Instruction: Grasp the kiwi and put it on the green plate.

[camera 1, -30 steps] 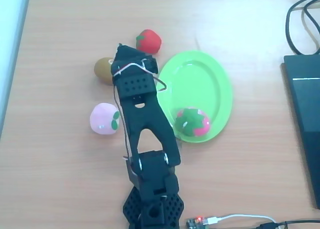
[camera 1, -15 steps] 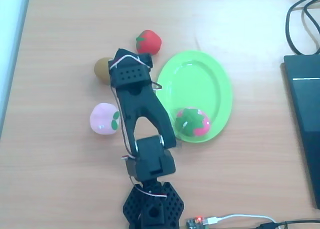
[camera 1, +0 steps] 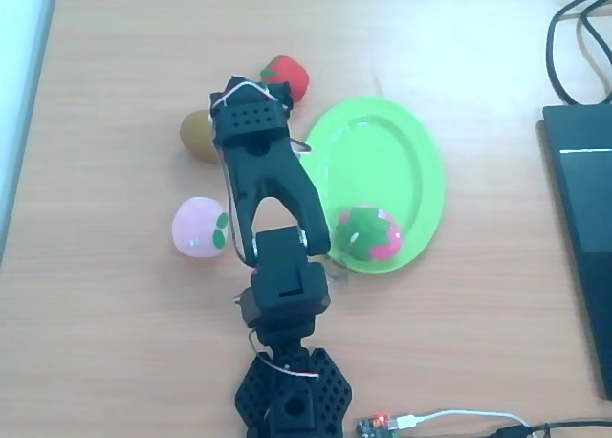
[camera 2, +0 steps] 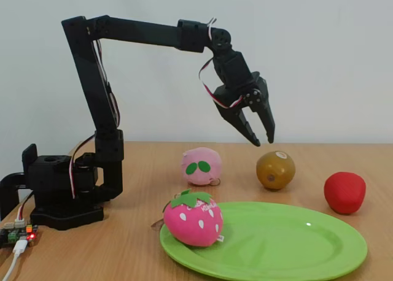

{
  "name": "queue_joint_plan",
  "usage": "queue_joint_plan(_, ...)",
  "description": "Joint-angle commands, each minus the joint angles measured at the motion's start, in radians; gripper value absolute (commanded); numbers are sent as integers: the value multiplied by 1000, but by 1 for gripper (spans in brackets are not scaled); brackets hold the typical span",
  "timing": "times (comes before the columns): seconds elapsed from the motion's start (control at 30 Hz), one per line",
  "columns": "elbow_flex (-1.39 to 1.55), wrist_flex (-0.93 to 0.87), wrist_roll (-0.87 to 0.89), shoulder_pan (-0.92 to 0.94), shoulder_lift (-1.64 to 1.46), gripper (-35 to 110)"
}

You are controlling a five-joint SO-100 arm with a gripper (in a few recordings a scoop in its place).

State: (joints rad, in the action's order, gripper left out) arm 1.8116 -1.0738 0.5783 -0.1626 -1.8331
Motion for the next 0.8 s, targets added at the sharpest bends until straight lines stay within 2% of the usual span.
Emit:
queue_joint_plan(0.0,-44,9,6,-17,3,17)
queue_joint_plan(0.47,-67,5,32,-71,61,35)
queue_joint_plan(0.77,-35,5,66,-130,61,42)
